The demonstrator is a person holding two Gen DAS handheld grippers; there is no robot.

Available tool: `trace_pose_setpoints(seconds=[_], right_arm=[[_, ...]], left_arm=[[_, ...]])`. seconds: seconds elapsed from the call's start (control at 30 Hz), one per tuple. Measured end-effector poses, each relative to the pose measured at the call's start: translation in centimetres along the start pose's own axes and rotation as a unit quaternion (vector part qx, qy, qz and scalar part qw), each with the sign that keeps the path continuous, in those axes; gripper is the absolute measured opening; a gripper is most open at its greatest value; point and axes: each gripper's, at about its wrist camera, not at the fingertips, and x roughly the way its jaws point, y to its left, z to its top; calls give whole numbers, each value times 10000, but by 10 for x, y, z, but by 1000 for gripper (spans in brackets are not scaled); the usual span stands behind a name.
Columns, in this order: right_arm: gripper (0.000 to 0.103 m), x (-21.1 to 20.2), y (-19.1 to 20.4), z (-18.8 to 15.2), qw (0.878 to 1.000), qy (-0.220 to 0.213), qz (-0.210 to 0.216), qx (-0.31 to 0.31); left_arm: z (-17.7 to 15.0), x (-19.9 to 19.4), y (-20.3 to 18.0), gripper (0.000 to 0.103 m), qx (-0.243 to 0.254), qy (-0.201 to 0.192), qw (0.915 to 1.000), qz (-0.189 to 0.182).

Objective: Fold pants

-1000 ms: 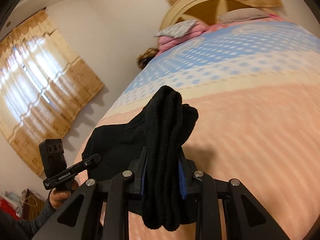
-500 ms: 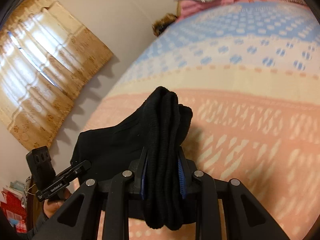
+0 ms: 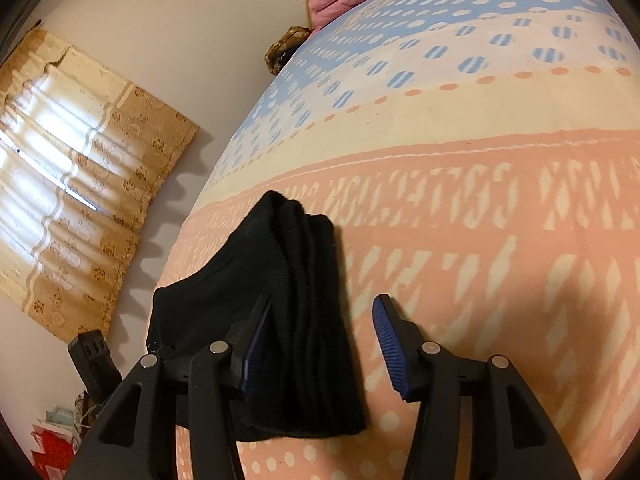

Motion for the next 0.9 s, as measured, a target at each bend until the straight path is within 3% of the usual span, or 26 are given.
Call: trace_pose_setpoints(seconds=[0.33,0.5,0.7,0.9], right_arm=[[56,-31,-8,-11,9988,-321,-338,125],[56,-65,-2,-24,9937,-838,-748,-23],[56,-94,14,-53,9866,-1140,-1136,-254],[59,-134,63,-100,9767,-1536,-1324,-703]], left_arm=[[-8,-14,5,85,136,6,9991,397],[-13,-39,-11,85,495,-237,9952,812],[-21,-70,-30,85,681,-456,9938,758],[-27,-110,-50,85,870,-689,9918,635]])
